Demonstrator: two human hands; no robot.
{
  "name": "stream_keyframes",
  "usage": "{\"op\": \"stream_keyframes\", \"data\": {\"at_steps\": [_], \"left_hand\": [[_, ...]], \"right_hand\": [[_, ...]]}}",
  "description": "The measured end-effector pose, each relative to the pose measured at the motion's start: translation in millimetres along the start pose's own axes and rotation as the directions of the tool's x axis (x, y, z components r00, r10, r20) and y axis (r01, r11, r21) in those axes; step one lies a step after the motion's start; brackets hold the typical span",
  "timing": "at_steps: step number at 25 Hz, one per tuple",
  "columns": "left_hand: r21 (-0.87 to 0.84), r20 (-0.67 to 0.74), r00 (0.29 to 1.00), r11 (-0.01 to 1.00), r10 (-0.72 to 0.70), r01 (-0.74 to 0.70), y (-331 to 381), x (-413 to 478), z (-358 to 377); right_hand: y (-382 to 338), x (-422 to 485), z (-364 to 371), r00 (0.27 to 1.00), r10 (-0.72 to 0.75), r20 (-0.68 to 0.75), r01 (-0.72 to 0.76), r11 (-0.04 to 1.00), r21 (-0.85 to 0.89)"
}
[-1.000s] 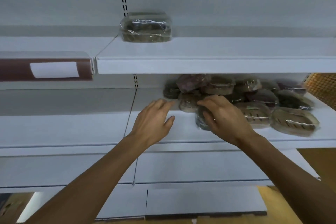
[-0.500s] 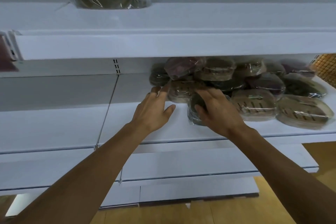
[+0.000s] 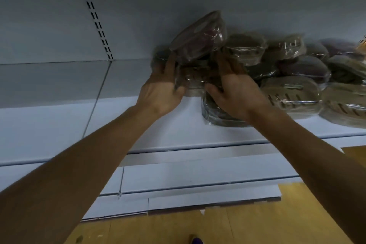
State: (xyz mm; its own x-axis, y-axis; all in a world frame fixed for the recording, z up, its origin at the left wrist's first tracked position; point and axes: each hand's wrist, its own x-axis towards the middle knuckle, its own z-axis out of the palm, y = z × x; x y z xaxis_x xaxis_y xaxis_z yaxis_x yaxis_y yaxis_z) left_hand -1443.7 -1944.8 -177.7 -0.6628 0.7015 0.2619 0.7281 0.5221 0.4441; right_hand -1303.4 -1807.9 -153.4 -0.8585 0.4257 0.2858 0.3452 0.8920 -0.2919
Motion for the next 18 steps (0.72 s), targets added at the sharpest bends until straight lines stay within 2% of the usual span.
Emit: {"op": "stream_keyframes", "data": {"at_steps": [5, 8, 11, 15, 18], "left_hand": [[-0.101, -0.118, 0.991, 0.993, -0.065, 0.053, 1.6, 35.8, -6.5], [-0.202, -0.06, 0.998, 0.979, -0.032, 0.019, 0.9, 53.5, -8.9], [-0.19, -0.012, 1.0, 0.982, -0.007, 0.004, 3.9, 63.1, -6.2], [-0.283, -0.118, 0.989, 0.958, -0.091, 0.054, 10.3, 50.5, -8.0], [-0.354, -0.191, 0.976, 0.935, -0.103, 0.03, 9.9, 20.4, -18.8]], "right_hand": [[11.0, 31.9, -2.1, 0.991, 0.109, -0.082, -0.1, 0.99, 0.103], [9.4, 43.3, -4.2, 0.986, 0.139, -0.093, -0.124, 0.981, 0.15], [2.9, 50.9, -4.3, 0.99, 0.138, -0.039, -0.124, 0.959, 0.254], [-8.3, 49.6, -8.1, 0.981, 0.186, -0.059, -0.136, 0.866, 0.482], [-19.4, 36.0, -18.5, 0.963, 0.265, -0.051, -0.181, 0.775, 0.606]]}}
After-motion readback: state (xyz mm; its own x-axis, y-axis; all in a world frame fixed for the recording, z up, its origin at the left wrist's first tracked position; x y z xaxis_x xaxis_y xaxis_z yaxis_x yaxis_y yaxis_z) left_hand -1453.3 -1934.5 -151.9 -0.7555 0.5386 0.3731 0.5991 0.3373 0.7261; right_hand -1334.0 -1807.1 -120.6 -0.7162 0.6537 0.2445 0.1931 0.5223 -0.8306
